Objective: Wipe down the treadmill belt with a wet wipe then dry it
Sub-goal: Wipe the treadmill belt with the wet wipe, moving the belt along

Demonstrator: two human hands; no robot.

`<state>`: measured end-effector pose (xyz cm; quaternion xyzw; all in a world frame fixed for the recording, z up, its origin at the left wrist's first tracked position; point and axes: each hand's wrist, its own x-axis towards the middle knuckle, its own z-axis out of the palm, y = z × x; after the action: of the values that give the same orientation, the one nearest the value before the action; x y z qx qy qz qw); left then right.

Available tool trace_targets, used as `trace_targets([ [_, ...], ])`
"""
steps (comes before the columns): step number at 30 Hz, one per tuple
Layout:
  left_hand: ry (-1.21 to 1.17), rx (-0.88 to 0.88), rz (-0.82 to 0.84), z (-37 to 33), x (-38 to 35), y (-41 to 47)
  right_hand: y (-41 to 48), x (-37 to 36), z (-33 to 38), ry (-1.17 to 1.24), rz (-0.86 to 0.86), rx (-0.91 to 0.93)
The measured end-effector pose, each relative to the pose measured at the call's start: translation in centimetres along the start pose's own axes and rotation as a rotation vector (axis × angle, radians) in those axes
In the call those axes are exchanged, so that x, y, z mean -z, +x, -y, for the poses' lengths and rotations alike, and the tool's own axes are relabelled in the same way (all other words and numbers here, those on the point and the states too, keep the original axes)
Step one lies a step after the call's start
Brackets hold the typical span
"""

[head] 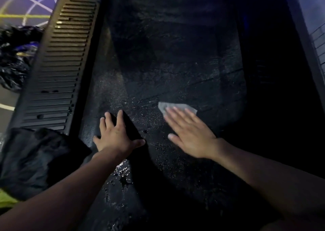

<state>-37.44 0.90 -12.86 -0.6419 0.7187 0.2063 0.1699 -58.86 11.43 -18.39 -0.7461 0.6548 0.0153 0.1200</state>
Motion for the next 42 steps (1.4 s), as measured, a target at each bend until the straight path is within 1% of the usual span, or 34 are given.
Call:
trace_targets([
  [2,0.021,-0.008,0.033,0.3,0.0,0.1,0.9,0.6,0.1,0.059,-0.016,-0.156],
  [3,0.041,-0.015,0.045,0.6,0.1,0.2,1.1,0.5,0.7,0.065,-0.006,-0.152],
  [6,0.088,-0.049,0.058,1.4,0.5,0.3,0.9,-0.1,2.4,-0.008,0.029,0.119],
  [7,0.092,-0.063,0.060,1.6,0.6,0.3,1.3,0.1,2.0,-0.013,0.042,0.112],
  [9,0.111,-0.079,0.040,2.0,0.8,0.2,2.5,0.8,1.6,0.030,0.035,-0.073],
  [10,0.123,-0.074,0.021,2.1,0.9,0.1,2.8,0.9,1.9,0.040,0.038,-0.102],
  [11,0.134,-0.057,0.004,2.1,1.0,0.0,2.9,0.8,2.6,0.041,0.048,-0.034],
  [13,0.146,-0.011,-0.026,2.1,1.0,-0.4,2.6,0.4,3.8,0.017,0.081,0.192],
  [14,0.138,0.008,-0.039,2.2,0.9,-0.7,2.8,0.4,3.7,0.016,0.081,0.223],
  [15,0.119,0.013,-0.044,2.3,0.6,-0.8,3.4,0.6,3.5,0.018,0.072,0.158],
  [16,0.093,0.006,-0.035,2.5,0.4,-0.8,4.0,0.9,3.4,0.037,0.048,0.040],
  [17,0.068,-0.009,-0.011,2.9,0.2,-0.8,4.4,1.1,3.6,0.046,0.033,-0.033],
  [18,0.054,-0.034,0.026,3.5,0.2,-0.7,4.7,0.9,4.3,0.056,0.026,-0.012],
  [20,0.064,-0.116,0.132,5.1,0.4,-0.5,4.4,0.4,5.6,0.030,0.054,0.215],
  [21,0.075,-0.153,0.171,6.0,0.5,-0.5,4.6,0.6,5.7,0.014,0.063,0.280],
  [22,0.083,-0.178,0.182,6.7,0.6,-0.7,5.2,0.9,5.3,0.003,0.073,0.253],
  [24,0.105,-0.192,0.144,7.2,0.5,-1.0,6.6,1.6,5.1,0.028,0.059,0.039],
  [25,0.125,-0.187,0.120,7.1,0.3,-1.1,7.1,1.4,5.5,0.029,0.056,0.014],
  [26,0.149,-0.185,0.103,6.9,0.3,-1.1,7.1,1.1,6.1,0.036,0.062,0.076],
  [28,0.174,-0.147,0.068,6.6,0.3,-1.5,6.8,0.7,7.2,0.003,0.085,0.266],
  [29,0.168,-0.108,0.057,6.5,0.4,-1.8,7.2,0.9,7.2,0.003,0.086,0.284],
  [32,0.084,-0.045,0.068,6.7,0.3,-2.3,9.3,1.7,7.3,0.072,0.060,0.003],
  [33,0.058,-0.041,0.067,6.7,0.3,-2.3,9.5,1.4,7.9,0.065,0.045,0.011],
  [35,0.026,-0.039,0.072,6.6,0.3,-2.2,9.3,0.6,9.1,0.022,0.065,0.238],
  [36,0.020,-0.038,0.077,6.5,0.3,-2.1,9.4,0.8,9.2,0.002,0.078,0.322],
  [37,0.019,-0.038,0.083,6.6,0.3,-2.0,10.2,1.0,9.0,-0.007,0.081,0.332],
  [38,0.016,-0.038,0.089,6.6,0.3,-2.0,11.2,1.4,8.7,0.009,0.078,0.250],
  [39,0.005,-0.037,0.096,6.6,0.3,-2.0,12.1,1.9,8.7,0.050,0.072,0.131],
  [40,-0.006,-0.035,0.098,6.7,0.3,-2.1,12.7,1.9,9.1,0.063,0.060,0.060],
  [41,-0.017,-0.033,0.096,6.8,0.3,-2.1,12.9,1.7,10.0,0.070,0.047,0.084],
  [42,-0.030,-0.034,0.094,6.9,0.3,-2.1,12.9,1.3,10.8,0.067,0.054,0.201],
])
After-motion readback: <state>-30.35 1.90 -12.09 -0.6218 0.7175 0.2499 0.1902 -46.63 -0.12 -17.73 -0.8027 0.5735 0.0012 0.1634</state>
